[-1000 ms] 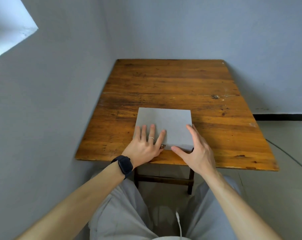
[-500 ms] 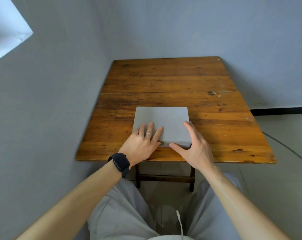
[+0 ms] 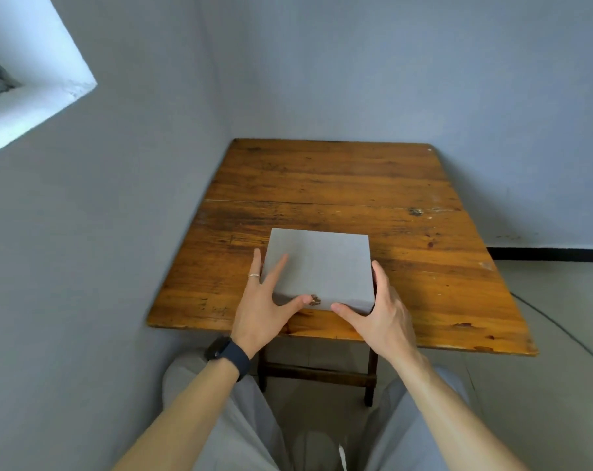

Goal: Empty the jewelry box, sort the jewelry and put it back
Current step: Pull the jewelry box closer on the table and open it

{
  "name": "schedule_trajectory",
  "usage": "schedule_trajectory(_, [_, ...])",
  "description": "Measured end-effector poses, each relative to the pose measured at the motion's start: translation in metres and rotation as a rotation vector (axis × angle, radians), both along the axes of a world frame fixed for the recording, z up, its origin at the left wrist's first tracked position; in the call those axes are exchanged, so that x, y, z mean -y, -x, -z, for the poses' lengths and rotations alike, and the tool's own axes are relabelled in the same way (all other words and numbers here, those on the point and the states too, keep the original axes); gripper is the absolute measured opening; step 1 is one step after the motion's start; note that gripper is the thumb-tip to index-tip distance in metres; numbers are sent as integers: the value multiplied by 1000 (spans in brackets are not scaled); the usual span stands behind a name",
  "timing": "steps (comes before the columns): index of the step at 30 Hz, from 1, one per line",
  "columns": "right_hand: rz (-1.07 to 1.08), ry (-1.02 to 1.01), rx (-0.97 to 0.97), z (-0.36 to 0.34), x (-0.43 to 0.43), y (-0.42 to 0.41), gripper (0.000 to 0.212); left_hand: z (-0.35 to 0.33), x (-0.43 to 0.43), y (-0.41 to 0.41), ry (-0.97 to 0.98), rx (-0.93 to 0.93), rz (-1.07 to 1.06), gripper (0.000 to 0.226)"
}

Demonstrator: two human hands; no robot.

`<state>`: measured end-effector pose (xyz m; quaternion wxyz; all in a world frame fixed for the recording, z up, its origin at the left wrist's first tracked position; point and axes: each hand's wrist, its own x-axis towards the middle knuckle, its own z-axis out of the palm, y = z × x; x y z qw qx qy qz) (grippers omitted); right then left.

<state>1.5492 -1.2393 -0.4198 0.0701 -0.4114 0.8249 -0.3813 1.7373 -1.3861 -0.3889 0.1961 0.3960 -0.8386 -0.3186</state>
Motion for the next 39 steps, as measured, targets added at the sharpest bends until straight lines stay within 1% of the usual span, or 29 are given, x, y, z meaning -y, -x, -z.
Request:
schedule_trajectory(1, [-6, -5, 5, -1, 0, 0, 114, 2, 0, 0, -87, -26, -18, 92])
schedule_trajectory(2, [-15, -11, 7, -2, 0, 1, 113, 4, 0, -1, -115, -40, -25, 93])
schedule_trajectory(6, [-49, -4, 24, -8, -1, 2, 110, 6, 8, -7, -122, -81, -6, 86])
schedule_trajectory(14, [-30, -5, 99, -7, 2, 7, 110, -3, 20, -9, 75, 45, 26, 78])
schedule_trajectory(16, [-22, -3, 114, -6, 3, 8, 108, -11, 24, -7, 93, -22, 7, 74])
schedule_trajectory(18, [-25, -14, 90, -5, 4, 10, 102, -24, 31, -3, 86, -140, -6, 68])
schedule_trajectory(20, [-43, -35, 76, -6, 5, 12, 104, -42, 43, 6, 73, -220, -53, 68])
schedule_trajectory(22, [-60, -70, 58, -6, 8, 15, 110, -59, 59, 20, 78, -223, -122, 76])
schedule_trajectory(24, [-77, -114, 16, -6, 12, 18, 112, -74, 79, 34, 126, -180, -147, 79])
schedule_trajectory(26, [-87, -149, -21, -7, 19, 22, 113, -84, 100, 48, 140, -159, -135, 73])
schedule_trajectory(29, [-93, -181, -41, -11, 35, 31, 117, -89, 128, 65, 107, -164, -101, 51])
schedule_trajectory(32, [-101, -195, -67, -13, 52, 45, 119, -86, 151, 81, 87, -194, -110, 37])
schedule_trajectory(34, [-111, -202, -98, -13, 63, 54, 120, -83, 165, 94, 69, -214, -148, 35])
schedule_trajectory(37, [-142, -195, -91, -14, 77, 69, 121, -77, 187, 115, 35, -242, -224, 40])
schedule_trajectory(39, [-156, -188, -97, -14, 86, 77, 121, -72, 200, 128, 17, -228, -243, 42])
